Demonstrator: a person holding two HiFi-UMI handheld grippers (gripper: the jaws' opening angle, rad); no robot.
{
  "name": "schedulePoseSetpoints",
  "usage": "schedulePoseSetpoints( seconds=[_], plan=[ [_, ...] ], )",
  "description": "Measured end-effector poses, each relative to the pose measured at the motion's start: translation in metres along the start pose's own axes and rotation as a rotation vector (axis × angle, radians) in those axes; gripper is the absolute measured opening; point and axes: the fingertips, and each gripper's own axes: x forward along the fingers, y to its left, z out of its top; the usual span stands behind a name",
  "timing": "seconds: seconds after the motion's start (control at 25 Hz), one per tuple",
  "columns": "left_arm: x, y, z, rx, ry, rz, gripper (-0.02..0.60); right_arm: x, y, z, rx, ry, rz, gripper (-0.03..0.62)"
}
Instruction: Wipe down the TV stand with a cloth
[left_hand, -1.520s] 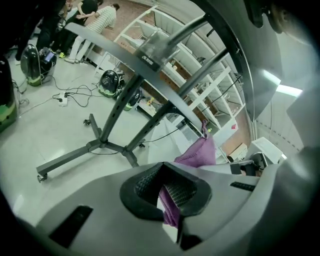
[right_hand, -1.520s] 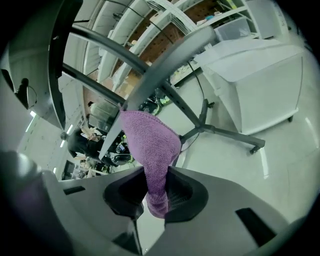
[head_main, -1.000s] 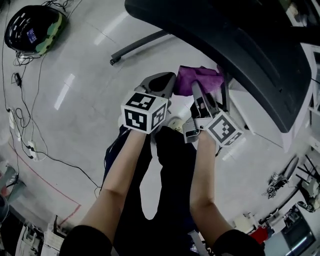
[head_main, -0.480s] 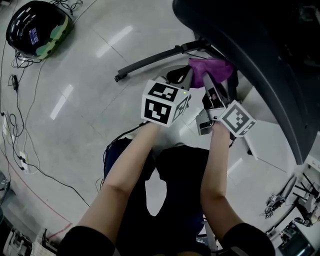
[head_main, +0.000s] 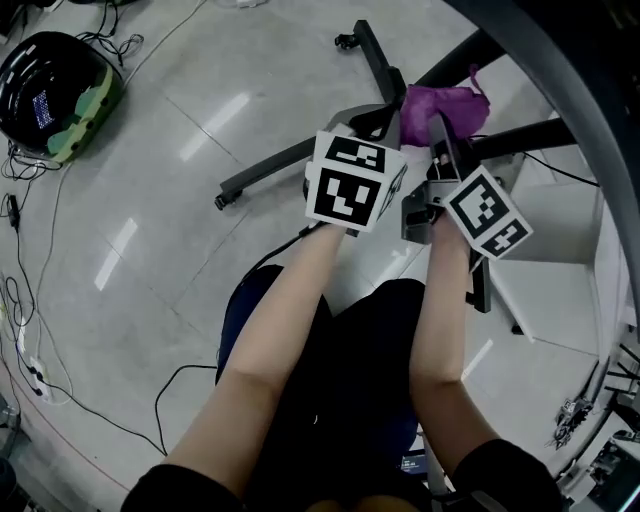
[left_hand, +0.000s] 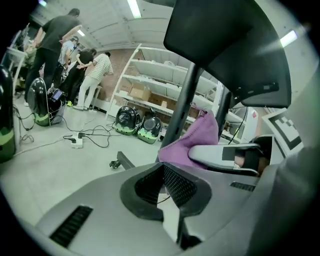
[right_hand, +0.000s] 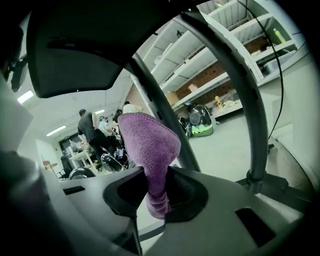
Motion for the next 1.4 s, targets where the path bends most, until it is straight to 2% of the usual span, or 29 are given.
schedulePoseSetpoints(
  seconds=[0.12,0.32,0.44,0.56,0.64,0.8,0.92,1.04,1.2,1.4],
  plan=[
    [0.005,0.011,-0.004,-0.006,0.021,0.016,0.006,0.015,0.012,-0.005,-0.137,0.015,-0.013,0.098],
    [0.000,0.022,0.016,-0.099,-0.025,0.023,0.006,0.031,0.034,0.014,-0.554,0.002,0.002,0.098],
    [-0.006,0.031,0.015,-0.086,-0.021,0.058,0.006,0.032,0.045,0.030,-0.663,-0.029,0.056,0.098],
    [-0.007,0.027,0.016,-0.115,-0.026,0.042,0.006,0.030,0.055,0.054,-0.773,-0.105,0.084,0.098],
    [-0.008,0.015,0.019,-0.112,-0.034,0.016,0.006,0.027,0.066,0.072,-0.898,-0.174,0.082,0.098],
    [-0.004,-0.006,0.018,-0.064,-0.015,-0.023,0.006,0.024,0.111,0.107,-1.287,-0.315,0.081,0.098],
    [-0.002,-0.009,0.020,-0.066,-0.021,-0.038,0.006,0.025,0.126,0.130,-1.510,-0.378,-0.023,0.098],
    [0.001,-0.008,0.015,-0.084,-0.009,-0.042,0.006,0.025,0.125,0.147,-1.623,-0.413,-0.107,0.098],
    [-0.001,-0.001,0.014,-0.099,0.014,-0.033,0.006,0.025,0.112,0.156,-1.802,-0.408,-0.217,0.098],
    [0.006,-0.004,0.006,-0.123,0.037,-0.060,0.006,0.034,0.090,0.153,-1.830,-0.360,-0.270,0.098]
  ],
)
